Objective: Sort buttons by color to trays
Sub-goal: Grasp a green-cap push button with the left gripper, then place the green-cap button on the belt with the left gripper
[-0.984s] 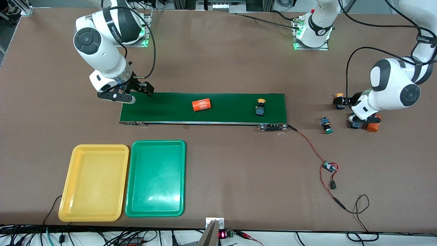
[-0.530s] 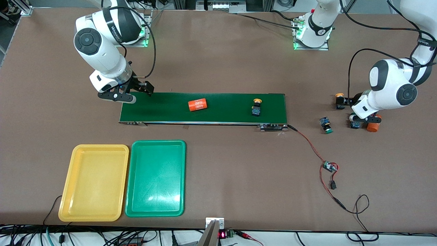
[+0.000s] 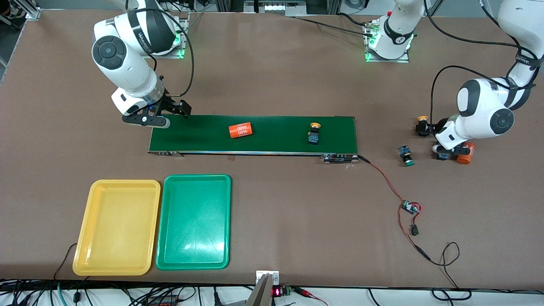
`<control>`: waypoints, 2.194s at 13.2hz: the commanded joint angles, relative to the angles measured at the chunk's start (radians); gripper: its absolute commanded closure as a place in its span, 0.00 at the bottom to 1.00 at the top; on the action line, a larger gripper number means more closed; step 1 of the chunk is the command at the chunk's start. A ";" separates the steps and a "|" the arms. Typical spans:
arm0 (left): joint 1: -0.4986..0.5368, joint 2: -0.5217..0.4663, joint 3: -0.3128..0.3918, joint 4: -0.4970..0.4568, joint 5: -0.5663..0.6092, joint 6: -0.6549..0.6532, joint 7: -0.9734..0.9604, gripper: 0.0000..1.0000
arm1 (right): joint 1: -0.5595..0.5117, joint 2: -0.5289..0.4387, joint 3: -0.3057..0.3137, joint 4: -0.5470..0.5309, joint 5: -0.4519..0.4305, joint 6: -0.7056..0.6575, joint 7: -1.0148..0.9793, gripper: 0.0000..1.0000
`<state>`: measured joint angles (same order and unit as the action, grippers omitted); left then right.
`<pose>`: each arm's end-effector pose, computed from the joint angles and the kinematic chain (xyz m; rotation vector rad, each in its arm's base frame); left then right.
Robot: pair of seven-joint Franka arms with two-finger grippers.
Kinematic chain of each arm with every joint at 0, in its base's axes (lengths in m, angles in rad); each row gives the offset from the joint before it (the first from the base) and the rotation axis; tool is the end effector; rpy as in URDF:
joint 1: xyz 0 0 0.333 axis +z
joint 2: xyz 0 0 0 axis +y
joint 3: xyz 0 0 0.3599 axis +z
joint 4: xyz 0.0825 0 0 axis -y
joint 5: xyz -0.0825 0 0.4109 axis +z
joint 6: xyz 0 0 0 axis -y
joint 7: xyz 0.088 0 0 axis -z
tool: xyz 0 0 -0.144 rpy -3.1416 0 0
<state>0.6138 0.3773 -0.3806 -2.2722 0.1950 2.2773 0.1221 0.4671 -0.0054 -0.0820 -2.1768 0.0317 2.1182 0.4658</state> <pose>0.4976 0.1172 0.1612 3.0267 -0.0612 -0.4988 0.5055 0.2075 0.3807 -3.1338 0.1535 0.0936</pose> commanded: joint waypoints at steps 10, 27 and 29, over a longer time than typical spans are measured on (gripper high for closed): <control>0.011 -0.003 -0.012 -0.052 0.021 -0.009 0.068 0.88 | -0.008 -0.004 0.004 0.006 0.007 -0.010 -0.021 0.00; -0.624 0.008 -0.103 0.303 -0.255 -0.165 -0.347 0.99 | 0.154 0.134 0.011 0.032 0.007 0.148 0.140 0.00; -0.637 0.044 -0.098 0.292 -0.252 -0.069 -0.384 0.97 | 0.154 0.140 0.011 0.032 0.007 0.148 0.140 0.00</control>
<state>-0.0088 0.3648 -0.4955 -2.0074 -0.0443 2.1496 -0.2365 0.6122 0.1232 -0.0660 -2.1610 0.0322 2.2653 0.5898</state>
